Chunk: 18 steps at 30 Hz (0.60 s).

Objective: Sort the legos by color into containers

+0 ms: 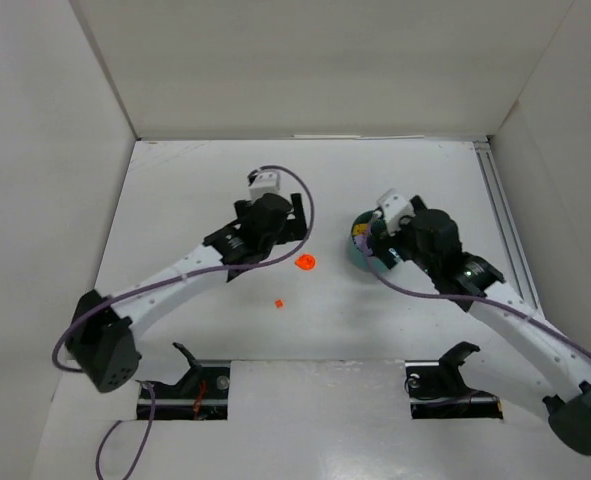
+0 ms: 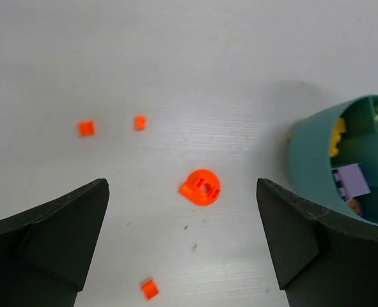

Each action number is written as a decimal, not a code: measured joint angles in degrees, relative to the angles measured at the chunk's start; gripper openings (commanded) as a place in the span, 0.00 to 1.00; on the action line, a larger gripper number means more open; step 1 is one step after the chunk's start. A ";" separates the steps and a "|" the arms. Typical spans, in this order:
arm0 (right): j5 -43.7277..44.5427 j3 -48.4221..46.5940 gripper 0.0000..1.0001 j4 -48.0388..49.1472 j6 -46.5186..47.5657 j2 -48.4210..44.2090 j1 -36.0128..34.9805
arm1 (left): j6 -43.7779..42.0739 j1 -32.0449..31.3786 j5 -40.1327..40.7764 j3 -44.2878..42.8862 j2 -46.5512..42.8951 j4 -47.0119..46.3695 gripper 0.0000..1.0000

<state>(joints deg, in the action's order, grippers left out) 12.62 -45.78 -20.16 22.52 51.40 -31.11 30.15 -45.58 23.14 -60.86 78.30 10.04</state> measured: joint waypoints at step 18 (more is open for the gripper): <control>-18.18 -24.96 0.88 6.01 6.38 51.60 -14.36 | 17.33 13.79 2.32 23.78 -20.81 8.55 0.99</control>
<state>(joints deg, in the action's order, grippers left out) -5.56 -70.74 -14.15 28.91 103.00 -45.47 47.48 -31.79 25.45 -37.08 57.49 18.59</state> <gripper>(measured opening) 0.880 0.989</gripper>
